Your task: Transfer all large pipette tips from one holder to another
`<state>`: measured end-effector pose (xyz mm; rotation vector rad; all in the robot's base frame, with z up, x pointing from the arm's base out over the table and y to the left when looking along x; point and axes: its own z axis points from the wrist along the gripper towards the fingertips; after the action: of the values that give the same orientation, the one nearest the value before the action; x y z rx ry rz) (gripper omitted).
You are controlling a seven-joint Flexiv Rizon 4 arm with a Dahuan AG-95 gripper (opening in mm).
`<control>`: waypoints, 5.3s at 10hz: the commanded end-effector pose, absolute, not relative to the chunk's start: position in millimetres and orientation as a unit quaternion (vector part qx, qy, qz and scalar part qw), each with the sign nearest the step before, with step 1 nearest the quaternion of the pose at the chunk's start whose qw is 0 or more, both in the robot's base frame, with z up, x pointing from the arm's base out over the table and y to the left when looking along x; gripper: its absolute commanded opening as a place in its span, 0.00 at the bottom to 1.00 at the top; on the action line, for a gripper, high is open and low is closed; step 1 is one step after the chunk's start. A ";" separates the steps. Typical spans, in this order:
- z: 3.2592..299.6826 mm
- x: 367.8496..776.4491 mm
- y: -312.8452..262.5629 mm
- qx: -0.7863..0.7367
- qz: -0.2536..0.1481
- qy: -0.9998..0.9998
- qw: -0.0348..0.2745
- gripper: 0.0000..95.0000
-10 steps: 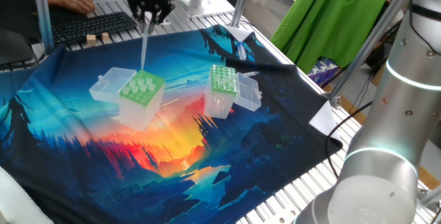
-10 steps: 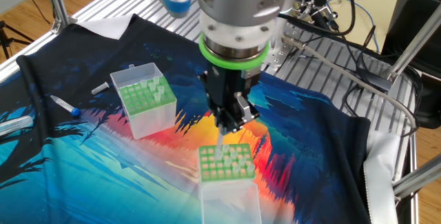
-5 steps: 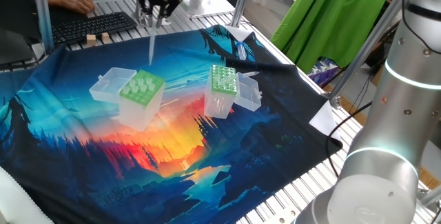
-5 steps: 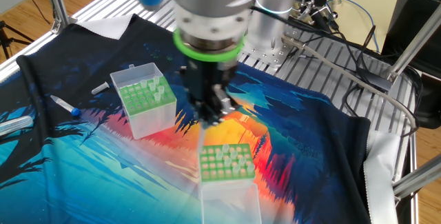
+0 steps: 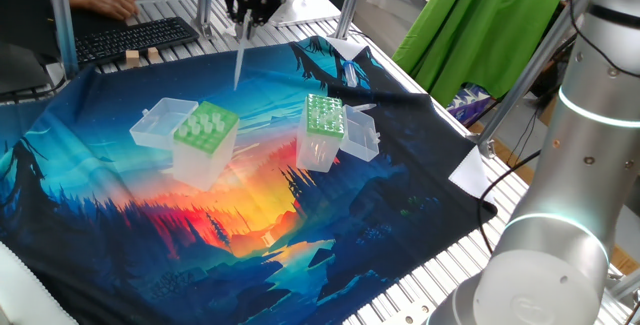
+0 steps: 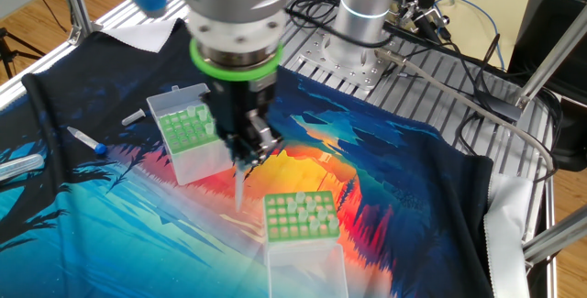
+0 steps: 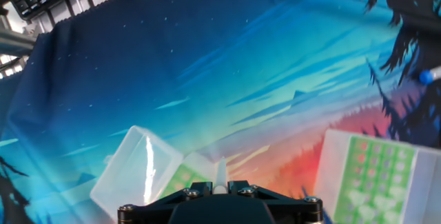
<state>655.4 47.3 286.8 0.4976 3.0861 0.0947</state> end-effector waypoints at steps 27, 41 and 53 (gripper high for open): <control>282.5 654.2 29.2 0.217 0.023 0.976 -0.005 0.00; 301.6 555.7 -105.4 0.118 0.034 0.992 -0.015 0.00; 275.2 535.7 -109.7 0.102 0.023 0.995 -0.009 0.00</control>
<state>534.2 -109.5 273.8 0.3199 3.1380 0.0673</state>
